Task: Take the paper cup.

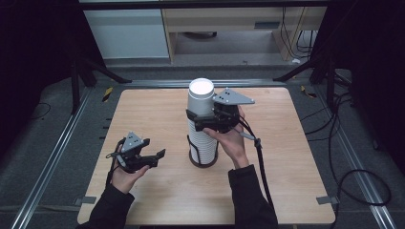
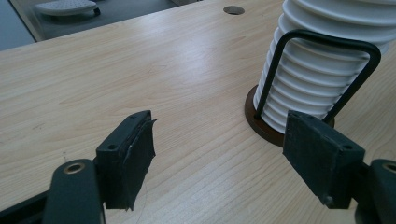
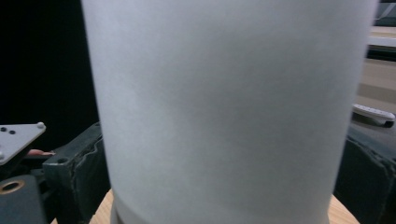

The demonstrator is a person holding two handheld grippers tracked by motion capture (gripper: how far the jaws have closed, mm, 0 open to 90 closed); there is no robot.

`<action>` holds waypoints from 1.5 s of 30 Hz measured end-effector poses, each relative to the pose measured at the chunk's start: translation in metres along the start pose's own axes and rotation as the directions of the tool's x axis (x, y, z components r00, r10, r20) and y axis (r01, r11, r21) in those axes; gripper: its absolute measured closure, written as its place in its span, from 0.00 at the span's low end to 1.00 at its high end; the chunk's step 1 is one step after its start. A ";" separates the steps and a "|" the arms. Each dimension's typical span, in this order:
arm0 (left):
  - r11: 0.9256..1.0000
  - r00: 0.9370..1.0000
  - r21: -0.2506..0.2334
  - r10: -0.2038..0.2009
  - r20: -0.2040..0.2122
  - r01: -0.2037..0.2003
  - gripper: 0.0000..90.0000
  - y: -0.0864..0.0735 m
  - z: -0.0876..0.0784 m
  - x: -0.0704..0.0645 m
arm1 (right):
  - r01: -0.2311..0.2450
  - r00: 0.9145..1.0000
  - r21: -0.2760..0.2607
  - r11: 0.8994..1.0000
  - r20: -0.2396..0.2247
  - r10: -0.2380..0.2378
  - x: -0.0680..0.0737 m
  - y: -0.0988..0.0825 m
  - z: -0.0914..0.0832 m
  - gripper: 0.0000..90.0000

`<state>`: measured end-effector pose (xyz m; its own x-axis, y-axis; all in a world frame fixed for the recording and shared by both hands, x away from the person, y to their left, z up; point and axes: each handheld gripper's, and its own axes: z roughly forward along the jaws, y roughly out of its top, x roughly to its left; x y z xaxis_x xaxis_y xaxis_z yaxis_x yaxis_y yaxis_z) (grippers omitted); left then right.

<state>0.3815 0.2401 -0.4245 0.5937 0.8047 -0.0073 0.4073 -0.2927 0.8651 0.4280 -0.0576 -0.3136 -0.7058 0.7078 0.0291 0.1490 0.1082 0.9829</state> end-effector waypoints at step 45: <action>1.000 1.000 0.004 -0.001 0.003 0.001 0.27 0.001 0.000 0.000 | 0.074 0.997 -0.108 0.991 -0.004 -0.075 0.008 0.071 -0.037 0.16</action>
<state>0.3817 0.2396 -0.4241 0.5953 0.8034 -0.0099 0.4108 -0.2938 0.8631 0.4071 -0.0698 -0.2371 -0.7179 0.6947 -0.0436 0.0206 0.0839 0.9963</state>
